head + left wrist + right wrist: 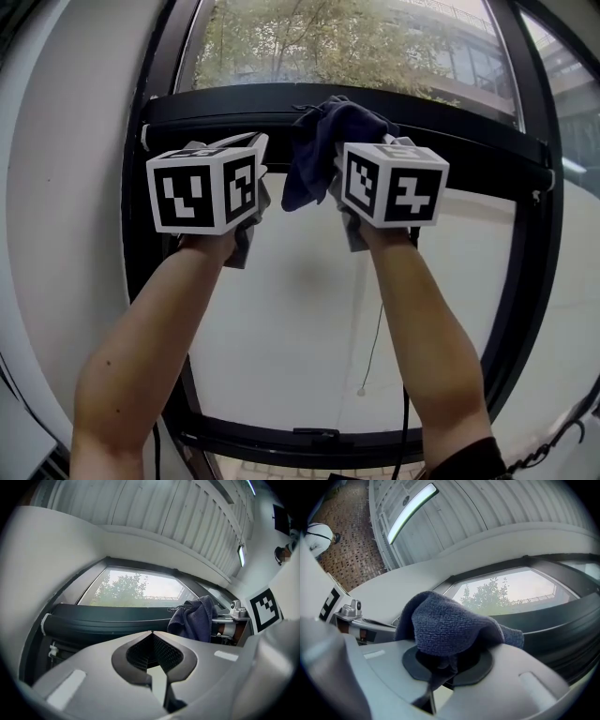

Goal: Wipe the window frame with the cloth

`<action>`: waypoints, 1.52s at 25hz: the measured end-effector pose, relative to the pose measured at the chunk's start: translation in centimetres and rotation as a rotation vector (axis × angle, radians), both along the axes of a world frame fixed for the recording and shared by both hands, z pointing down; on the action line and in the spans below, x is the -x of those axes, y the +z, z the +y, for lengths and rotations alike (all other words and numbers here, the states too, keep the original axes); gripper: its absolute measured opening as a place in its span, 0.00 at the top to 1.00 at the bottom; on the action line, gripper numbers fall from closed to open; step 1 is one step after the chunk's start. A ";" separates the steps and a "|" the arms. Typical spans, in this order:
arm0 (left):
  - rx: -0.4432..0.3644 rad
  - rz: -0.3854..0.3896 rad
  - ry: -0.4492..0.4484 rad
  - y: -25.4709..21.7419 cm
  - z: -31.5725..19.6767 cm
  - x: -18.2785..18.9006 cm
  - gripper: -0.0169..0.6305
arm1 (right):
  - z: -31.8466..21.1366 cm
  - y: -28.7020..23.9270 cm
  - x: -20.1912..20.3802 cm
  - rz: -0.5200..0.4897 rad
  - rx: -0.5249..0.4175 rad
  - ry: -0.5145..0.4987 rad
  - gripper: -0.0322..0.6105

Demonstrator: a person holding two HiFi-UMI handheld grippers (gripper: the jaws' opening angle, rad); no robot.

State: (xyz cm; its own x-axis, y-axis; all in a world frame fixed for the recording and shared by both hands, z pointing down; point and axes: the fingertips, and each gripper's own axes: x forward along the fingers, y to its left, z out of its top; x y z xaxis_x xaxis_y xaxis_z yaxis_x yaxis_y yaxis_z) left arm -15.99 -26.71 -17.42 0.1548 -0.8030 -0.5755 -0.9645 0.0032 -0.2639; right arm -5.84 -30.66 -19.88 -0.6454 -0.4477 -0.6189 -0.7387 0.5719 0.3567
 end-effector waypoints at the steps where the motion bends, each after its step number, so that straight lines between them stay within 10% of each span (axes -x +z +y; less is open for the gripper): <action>1: 0.003 0.000 -0.004 0.0 -0.2 -0.4 0.98 | -0.1 0.0 -0.4 0.002 -0.002 -0.001 0.88; 26: 0.015 -0.057 0.058 -0.7 -3.7 -14.0 0.98 | -3.6 0.5 -14.0 -0.036 -0.005 0.073 0.88; 33: 0.016 -0.080 0.055 0.9 -3.8 -24.0 0.98 | -3.8 2.0 -25.0 -0.066 -0.009 0.084 0.88; 38: 0.030 -0.064 0.067 0.3 -5.6 -23.1 0.98 | -5.4 1.3 -25.2 -0.072 -0.006 0.097 0.88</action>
